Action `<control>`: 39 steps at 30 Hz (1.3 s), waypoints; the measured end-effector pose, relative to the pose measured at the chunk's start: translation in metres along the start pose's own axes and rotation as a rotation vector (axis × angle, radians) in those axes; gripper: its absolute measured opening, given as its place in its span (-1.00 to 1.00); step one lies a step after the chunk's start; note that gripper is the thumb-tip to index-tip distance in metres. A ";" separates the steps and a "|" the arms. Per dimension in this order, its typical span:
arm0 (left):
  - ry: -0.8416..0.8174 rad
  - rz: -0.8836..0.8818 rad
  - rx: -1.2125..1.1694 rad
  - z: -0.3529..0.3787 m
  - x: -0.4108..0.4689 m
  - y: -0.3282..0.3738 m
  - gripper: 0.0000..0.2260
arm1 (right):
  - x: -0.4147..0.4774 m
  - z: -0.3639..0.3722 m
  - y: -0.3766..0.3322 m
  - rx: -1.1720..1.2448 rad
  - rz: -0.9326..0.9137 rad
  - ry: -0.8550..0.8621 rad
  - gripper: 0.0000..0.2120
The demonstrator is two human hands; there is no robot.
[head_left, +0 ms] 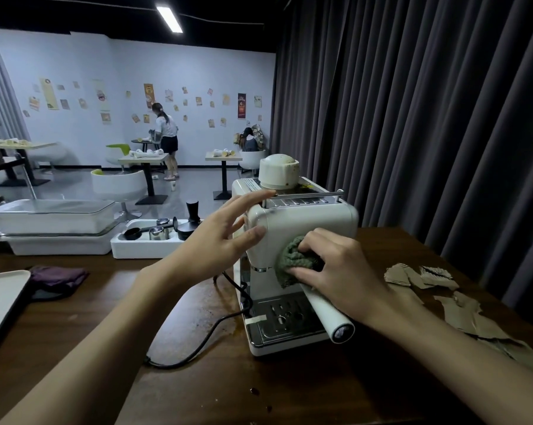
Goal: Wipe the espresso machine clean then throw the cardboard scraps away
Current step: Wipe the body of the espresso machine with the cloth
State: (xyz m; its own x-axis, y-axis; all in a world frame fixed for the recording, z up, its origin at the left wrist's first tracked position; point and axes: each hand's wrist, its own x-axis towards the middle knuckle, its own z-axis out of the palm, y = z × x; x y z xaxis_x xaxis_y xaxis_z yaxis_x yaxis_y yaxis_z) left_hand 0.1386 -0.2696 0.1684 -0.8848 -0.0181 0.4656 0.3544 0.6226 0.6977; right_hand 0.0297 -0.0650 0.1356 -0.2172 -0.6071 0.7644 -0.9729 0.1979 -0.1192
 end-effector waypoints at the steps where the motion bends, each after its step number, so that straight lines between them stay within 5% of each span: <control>1: 0.000 0.002 -0.009 0.000 0.000 0.000 -0.55 | 0.002 0.000 -0.001 0.006 -0.009 -0.008 -0.71; 10: 0.018 0.012 -0.012 0.000 0.000 -0.001 -0.60 | 0.011 0.005 -0.019 0.037 -0.024 -0.100 -0.76; 28: 0.041 0.026 0.020 -0.001 0.000 -0.002 -0.64 | 0.018 0.000 -0.011 -0.175 -0.006 0.170 -0.63; 39: 0.046 0.022 0.019 -0.001 0.001 -0.003 -0.65 | 0.023 0.004 -0.018 -0.266 -0.033 0.086 -0.46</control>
State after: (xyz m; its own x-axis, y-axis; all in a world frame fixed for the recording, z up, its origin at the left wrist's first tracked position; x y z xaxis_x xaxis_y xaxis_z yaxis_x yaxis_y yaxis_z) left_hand 0.1365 -0.2729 0.1674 -0.8618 -0.0402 0.5056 0.3673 0.6380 0.6768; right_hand 0.0423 -0.0856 0.1528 -0.1670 -0.5516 0.8173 -0.9220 0.3810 0.0687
